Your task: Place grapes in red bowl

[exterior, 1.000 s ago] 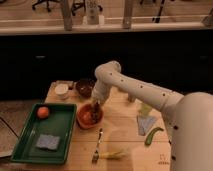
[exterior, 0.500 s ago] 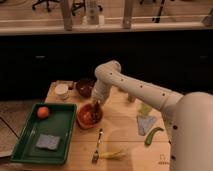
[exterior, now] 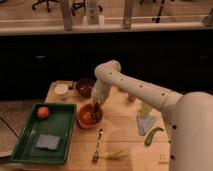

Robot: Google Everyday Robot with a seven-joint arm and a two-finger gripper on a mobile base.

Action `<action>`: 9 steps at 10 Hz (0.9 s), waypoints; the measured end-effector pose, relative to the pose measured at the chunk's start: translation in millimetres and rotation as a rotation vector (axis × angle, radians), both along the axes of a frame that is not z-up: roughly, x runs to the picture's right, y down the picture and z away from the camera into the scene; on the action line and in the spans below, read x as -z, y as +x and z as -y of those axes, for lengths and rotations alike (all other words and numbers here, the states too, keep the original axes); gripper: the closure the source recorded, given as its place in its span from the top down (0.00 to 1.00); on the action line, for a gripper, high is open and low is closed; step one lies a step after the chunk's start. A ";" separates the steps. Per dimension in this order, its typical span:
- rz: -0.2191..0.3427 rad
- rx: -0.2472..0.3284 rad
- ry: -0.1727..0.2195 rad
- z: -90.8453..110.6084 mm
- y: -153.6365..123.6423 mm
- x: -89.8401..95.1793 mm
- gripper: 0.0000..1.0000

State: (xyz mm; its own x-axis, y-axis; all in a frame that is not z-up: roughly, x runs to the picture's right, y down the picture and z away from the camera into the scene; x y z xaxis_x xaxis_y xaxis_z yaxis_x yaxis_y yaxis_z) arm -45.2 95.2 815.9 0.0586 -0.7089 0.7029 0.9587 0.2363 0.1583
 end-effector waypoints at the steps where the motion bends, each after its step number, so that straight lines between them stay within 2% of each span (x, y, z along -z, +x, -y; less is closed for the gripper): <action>1: 0.002 0.002 0.001 0.3 -0.4 -0.1 0.14; 9: 0.011 0.014 0.001 1.5 -0.4 -0.8 0.14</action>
